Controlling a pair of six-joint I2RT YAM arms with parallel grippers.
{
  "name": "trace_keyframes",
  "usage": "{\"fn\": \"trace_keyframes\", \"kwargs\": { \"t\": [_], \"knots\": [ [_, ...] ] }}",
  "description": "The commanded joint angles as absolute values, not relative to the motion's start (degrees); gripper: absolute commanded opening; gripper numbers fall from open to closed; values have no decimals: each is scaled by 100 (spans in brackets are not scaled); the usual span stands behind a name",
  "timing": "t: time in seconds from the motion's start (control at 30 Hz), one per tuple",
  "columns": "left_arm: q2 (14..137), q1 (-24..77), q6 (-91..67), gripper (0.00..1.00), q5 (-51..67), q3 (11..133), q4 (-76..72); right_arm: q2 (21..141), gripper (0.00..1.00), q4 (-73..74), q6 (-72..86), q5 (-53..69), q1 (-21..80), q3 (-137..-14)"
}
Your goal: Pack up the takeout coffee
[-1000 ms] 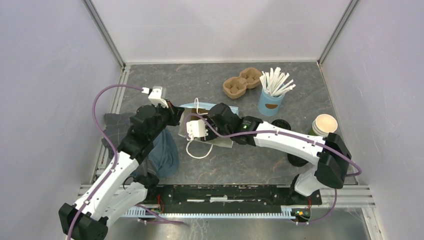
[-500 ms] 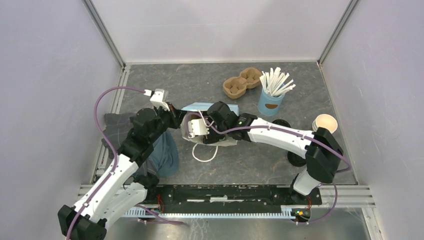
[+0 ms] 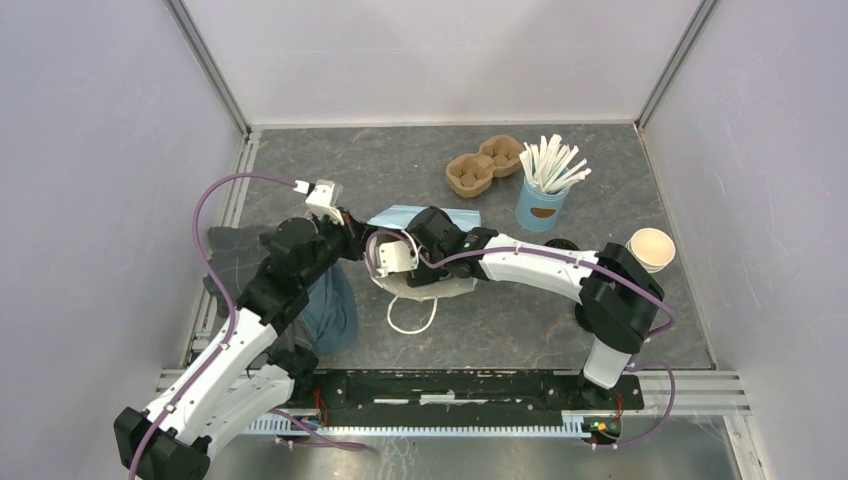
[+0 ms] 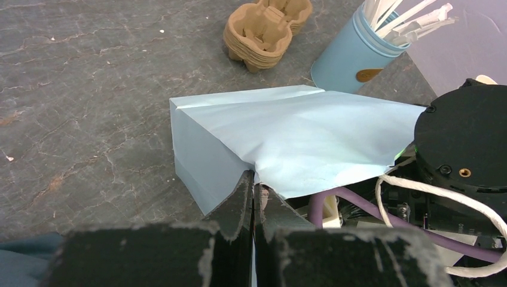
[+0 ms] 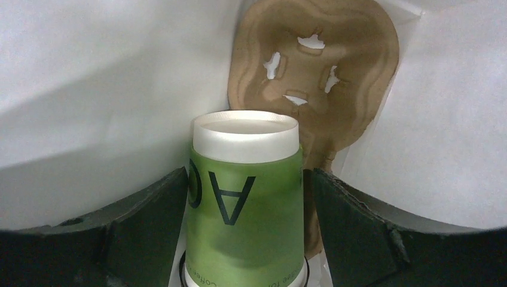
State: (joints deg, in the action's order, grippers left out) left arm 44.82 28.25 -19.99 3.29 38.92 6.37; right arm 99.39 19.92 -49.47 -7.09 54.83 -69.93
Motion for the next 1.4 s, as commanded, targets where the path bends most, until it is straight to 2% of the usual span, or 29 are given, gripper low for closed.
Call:
{"fn": "trace_keyframes", "kwargs": {
  "t": [0.0,0.13,0.27,0.87,1.13,1.37],
  "knots": [
    [4445,2868,-1768,2,401,3892,621,10028,78,1757,-5036,-965,5440,-6987],
    [4501,2865,-1784,2,336,3927,646,9979,66,1850,-4955,-842,5457,-7139],
    [4660,2866,-1791,2,214,4028,759,9841,59,1994,-4837,-901,5486,-7368],
    [5346,2870,-2152,2,-470,4569,1316,8886,53,2150,-3994,-995,6130,-7726],
    [5576,2871,-2346,2,-561,4869,1590,8405,48,1667,-3826,-580,6187,-7359],
    [5223,2866,-2528,2,-111,4665,1080,8859,46,1581,-3872,-810,6188,-7632]
  ]
}}
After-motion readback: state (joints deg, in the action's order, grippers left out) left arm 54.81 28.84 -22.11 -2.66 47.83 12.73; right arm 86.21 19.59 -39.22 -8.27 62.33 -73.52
